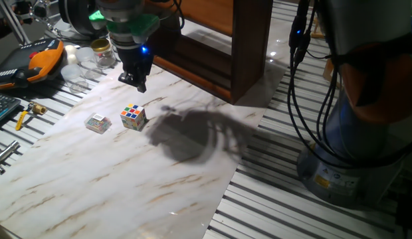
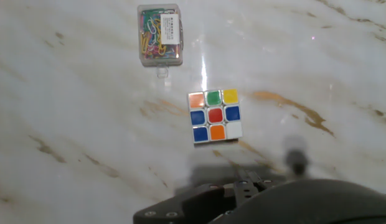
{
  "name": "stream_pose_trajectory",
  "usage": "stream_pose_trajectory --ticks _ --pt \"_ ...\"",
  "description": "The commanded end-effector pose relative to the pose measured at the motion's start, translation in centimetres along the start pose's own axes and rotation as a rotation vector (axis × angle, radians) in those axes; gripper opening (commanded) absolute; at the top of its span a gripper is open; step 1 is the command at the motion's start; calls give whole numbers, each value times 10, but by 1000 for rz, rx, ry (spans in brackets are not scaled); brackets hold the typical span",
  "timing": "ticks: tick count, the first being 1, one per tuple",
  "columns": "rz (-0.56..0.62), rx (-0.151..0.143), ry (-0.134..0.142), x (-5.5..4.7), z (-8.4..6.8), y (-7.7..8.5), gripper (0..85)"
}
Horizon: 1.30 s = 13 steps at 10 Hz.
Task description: Put the object on the shelf
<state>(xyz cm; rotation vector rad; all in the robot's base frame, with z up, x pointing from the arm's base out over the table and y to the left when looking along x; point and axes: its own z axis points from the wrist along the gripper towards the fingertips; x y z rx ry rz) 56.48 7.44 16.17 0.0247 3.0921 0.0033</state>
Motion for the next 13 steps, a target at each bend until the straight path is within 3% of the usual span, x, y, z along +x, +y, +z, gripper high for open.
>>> stream_pose_trajectory --ticks 1,5,8,11,13 --pt "-2 -6 0 0 3 -1 0" --pt "2 -5 -3 1 4 2 0" --pt "-17 -21 -6 1 4 2 0" --pt "-45 -14 17 1 4 2 0" --pt "-64 -9 -3 1 4 2 0"
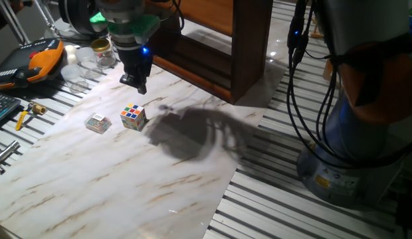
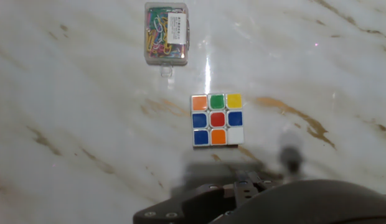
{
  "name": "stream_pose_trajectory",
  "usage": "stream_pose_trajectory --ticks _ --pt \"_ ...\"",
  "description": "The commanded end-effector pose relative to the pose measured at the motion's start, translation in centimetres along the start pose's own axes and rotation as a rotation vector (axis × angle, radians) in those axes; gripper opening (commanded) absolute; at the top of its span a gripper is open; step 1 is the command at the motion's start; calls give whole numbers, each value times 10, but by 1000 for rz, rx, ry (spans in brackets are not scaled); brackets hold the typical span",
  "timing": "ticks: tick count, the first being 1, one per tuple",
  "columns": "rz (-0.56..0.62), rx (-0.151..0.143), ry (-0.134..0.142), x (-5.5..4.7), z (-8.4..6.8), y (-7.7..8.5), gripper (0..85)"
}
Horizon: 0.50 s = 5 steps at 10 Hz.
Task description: Put the object on the shelf
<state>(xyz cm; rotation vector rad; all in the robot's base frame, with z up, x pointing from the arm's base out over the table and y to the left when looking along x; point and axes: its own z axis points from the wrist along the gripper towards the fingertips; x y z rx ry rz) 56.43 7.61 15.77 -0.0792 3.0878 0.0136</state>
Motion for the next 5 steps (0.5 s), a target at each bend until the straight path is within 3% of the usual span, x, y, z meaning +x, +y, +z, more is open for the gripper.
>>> stream_pose_trajectory --ticks 1,2,5 --pt "-22 -4 -2 0 0 0 0" --pt "-29 -27 1 0 0 0 0" --pt "-21 -5 1 0 0 0 0"
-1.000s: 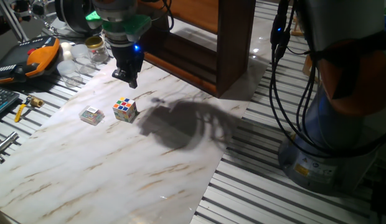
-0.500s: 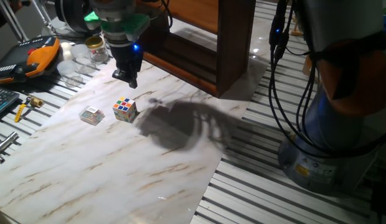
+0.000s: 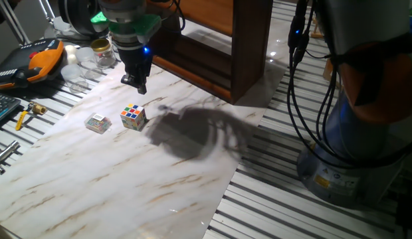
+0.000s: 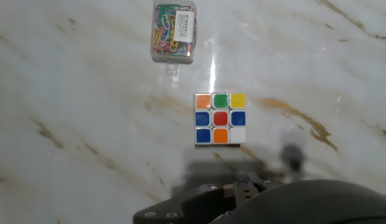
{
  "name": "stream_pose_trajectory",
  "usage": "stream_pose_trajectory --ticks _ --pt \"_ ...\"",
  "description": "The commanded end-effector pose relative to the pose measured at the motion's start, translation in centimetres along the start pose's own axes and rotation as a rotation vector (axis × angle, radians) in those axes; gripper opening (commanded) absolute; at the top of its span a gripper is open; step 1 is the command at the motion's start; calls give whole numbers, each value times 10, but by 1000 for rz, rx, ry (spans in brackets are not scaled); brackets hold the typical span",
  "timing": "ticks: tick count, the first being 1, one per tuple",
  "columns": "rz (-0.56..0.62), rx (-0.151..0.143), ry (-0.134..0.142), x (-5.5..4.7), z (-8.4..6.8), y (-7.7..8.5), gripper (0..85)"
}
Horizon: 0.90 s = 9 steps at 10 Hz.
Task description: Put the object on the shelf
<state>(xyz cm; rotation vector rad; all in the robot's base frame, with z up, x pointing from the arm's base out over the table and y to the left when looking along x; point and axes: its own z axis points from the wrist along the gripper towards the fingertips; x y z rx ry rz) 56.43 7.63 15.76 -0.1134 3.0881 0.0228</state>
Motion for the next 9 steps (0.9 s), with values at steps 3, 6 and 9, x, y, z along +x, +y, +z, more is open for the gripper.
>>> stream_pose_trajectory --ticks 3,6,9 --pt "-6 29 3 -4 -3 9 170" --pt "-2 22 -31 -6 2 13 510" --pt "-5 24 -54 -9 9 16 850"
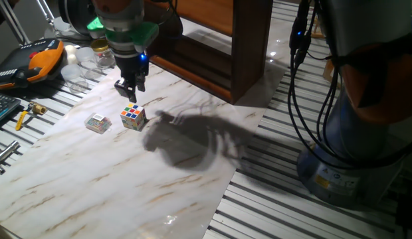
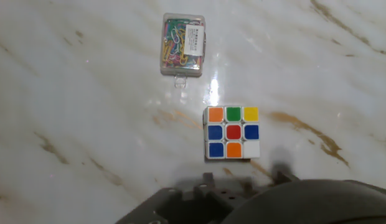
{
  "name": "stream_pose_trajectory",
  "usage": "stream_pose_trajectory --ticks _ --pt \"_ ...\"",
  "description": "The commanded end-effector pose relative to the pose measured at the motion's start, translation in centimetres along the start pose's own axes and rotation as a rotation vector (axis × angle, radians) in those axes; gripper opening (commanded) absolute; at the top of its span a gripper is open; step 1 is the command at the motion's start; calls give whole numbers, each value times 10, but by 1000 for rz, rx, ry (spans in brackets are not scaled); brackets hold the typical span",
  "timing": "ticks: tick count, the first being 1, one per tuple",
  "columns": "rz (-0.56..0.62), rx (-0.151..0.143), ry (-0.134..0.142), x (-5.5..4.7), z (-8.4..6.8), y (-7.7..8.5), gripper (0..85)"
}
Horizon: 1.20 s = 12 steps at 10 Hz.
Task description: Put the object on the shelf
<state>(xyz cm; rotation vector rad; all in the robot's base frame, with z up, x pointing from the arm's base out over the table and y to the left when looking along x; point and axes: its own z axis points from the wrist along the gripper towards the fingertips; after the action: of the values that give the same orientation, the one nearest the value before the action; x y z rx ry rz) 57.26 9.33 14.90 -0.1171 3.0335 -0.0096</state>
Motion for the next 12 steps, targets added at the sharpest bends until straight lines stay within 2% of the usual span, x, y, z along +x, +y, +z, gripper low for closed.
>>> stream_pose_trajectory --ticks 1,3,5,12 --pt "1 1 0 -1 3 1 850" --pt "17 -1 -2 -4 14 1 850" --pt "29 -26 -8 -5 30 -1 850" --pt "32 -39 -9 -17 63 5 850"
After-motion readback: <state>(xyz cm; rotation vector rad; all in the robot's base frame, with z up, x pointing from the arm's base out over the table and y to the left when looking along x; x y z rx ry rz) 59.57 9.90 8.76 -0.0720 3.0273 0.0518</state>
